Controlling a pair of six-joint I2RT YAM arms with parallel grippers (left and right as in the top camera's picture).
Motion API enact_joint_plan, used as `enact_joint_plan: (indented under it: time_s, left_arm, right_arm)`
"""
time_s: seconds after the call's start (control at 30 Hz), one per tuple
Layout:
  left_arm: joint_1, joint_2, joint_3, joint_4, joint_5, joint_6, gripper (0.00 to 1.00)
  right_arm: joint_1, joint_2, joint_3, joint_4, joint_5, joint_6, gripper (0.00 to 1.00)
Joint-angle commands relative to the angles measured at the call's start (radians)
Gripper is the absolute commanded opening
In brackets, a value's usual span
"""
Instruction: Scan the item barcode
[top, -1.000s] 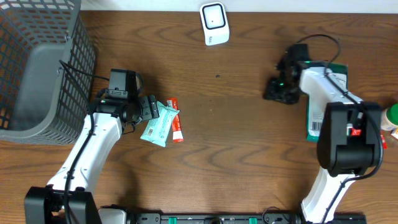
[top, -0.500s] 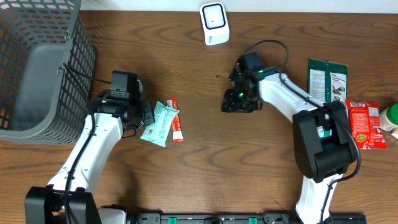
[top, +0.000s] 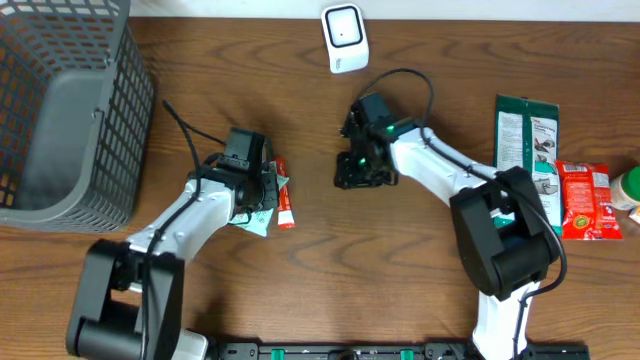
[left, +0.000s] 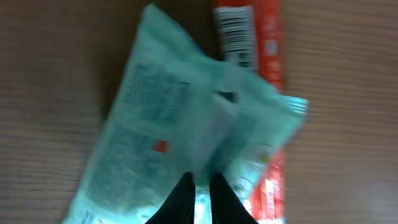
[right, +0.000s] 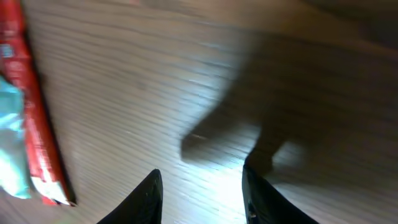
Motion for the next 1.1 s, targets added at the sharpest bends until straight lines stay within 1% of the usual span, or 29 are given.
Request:
enact_joint_plan:
  time_s: [0.0, 0.1, 0.23, 0.37, 0.4, 0.43, 0.57, 0.63, 0.7, 0.8, 0.9, 0.93, 1.07]
  left_arm:
    - [0.012, 0.026, -0.006, -0.002, -0.080, -0.059, 0.15]
    - [0.045, 0.027, -0.006, -0.017, -0.083, -0.104, 0.15]
    - [0.102, 0.027, -0.006, -0.023, -0.082, -0.107, 0.16]
    - [0.137, 0.027, -0.006, -0.034, -0.068, -0.108, 0.17]
    - [0.137, 0.027, -0.006, -0.035, -0.067, -0.108, 0.17]
    - [0.137, 0.027, -0.006, -0.035, -0.066, -0.110, 0.22]
    - [0.137, 0.027, -0.006, -0.035, -0.052, -0.111, 0.25]
    - [0.137, 0.027, -0.006, -0.035, -0.052, -0.111, 0.28]
    - [0.137, 0.027, -0.006, -0.037, -0.052, -0.111, 0.33]
    - [0.137, 0.027, -0.006, -0.037, -0.052, -0.111, 0.35]
    - [0.137, 0.027, -0.006, -0.038, -0.052, -0.111, 0.36]
    - [0.137, 0.027, -0.006, -0.038, -0.052, -0.111, 0.36]
    - [0.137, 0.027, -0.006, -0.037, -0.041, -0.111, 0.36]
  right_arm:
    - [0.066, 0.033, -0.018, 0.048, 0.009, 0.048, 0.40]
    - [0.114, 0.033, -0.018, 0.109, 0.013, 0.055, 0.42]
    - [0.181, 0.033, -0.018, 0.175, 0.060, 0.055, 0.48]
    - [0.245, 0.033, -0.018, 0.209, 0.147, 0.055, 0.49]
    - [0.266, 0.033, -0.018, 0.211, 0.196, 0.079, 0.48]
    - [0.278, 0.033, -0.018, 0.214, 0.220, 0.098, 0.50]
    - [0.326, 0.034, -0.018, 0.243, 0.288, 0.136, 0.52]
    - [0.354, 0.038, -0.018, 0.240, 0.358, 0.171, 0.52]
    - [0.368, 0.048, -0.018, 0.245, 0.372, 0.171, 0.48]
    - [0.378, 0.072, -0.018, 0.231, 0.392, 0.171, 0.29]
    - [0.358, 0.061, -0.018, 0.166, 0.447, 0.170, 0.18]
    - [0.339, 0.047, -0.018, 0.125, 0.476, 0.170, 0.15]
    - [0.264, 0.014, -0.018, -0.005, 0.556, 0.166, 0.15]
